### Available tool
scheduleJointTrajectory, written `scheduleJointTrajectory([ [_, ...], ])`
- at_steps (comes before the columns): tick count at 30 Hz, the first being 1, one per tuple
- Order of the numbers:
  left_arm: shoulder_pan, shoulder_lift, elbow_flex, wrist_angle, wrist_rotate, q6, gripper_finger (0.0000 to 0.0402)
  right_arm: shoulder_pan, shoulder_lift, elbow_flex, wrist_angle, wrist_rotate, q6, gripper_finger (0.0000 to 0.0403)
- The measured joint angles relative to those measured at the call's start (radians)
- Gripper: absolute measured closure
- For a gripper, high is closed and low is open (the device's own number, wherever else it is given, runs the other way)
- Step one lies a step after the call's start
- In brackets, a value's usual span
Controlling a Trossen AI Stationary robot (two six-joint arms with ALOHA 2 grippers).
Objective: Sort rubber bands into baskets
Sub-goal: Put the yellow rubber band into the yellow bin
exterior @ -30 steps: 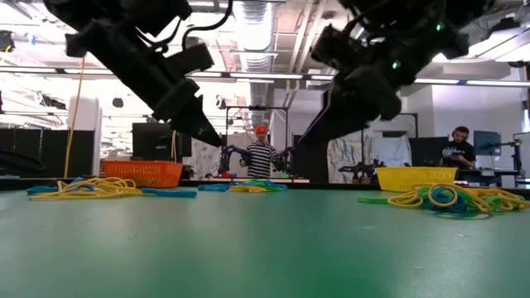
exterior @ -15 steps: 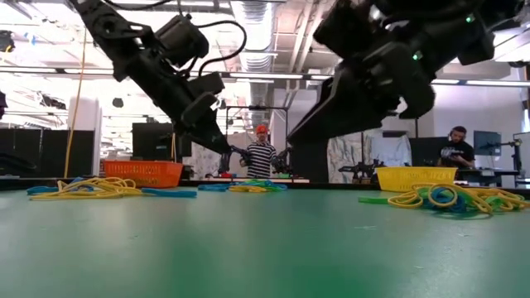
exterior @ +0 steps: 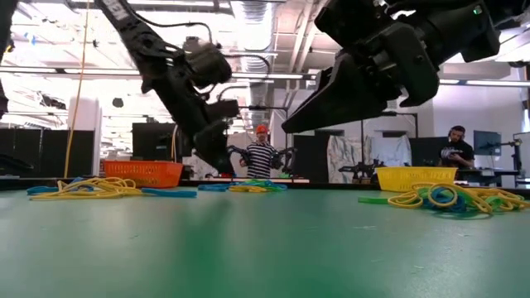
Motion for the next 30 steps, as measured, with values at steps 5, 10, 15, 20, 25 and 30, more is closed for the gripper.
scheduleJointTrajectory([
  [5,0.01,0.067,0.081,-0.026,0.013,0.005,0.0217,0.013,0.0,0.0,-0.009,0.0,0.014,0.0235],
  [10,0.04,0.125,0.151,-0.094,0.015,0.014,0.0217,0.014,0.0,0.0,-0.01,0.0,0.007,0.0235],
  [15,0.081,0.192,0.193,-0.121,0.065,0.016,0.0219,0.014,0.0,0.0,-0.013,0.0,-0.002,0.0235],
  [20,0.112,0.218,0.209,-0.119,0.103,0.017,0.027,0.014,0.0,0.0,-0.017,-0.001,-0.004,0.0235],
  [25,0.116,0.201,0.206,-0.132,0.121,0.049,0.037,0.014,0.0,0.0,-0.017,-0.001,-0.007,0.0235],
  [30,0.094,0.143,0.203,-0.173,0.131,0.079,0.0398,0.014,0.0,0.0,-0.017,-0.001,-0.009,0.0235],
])
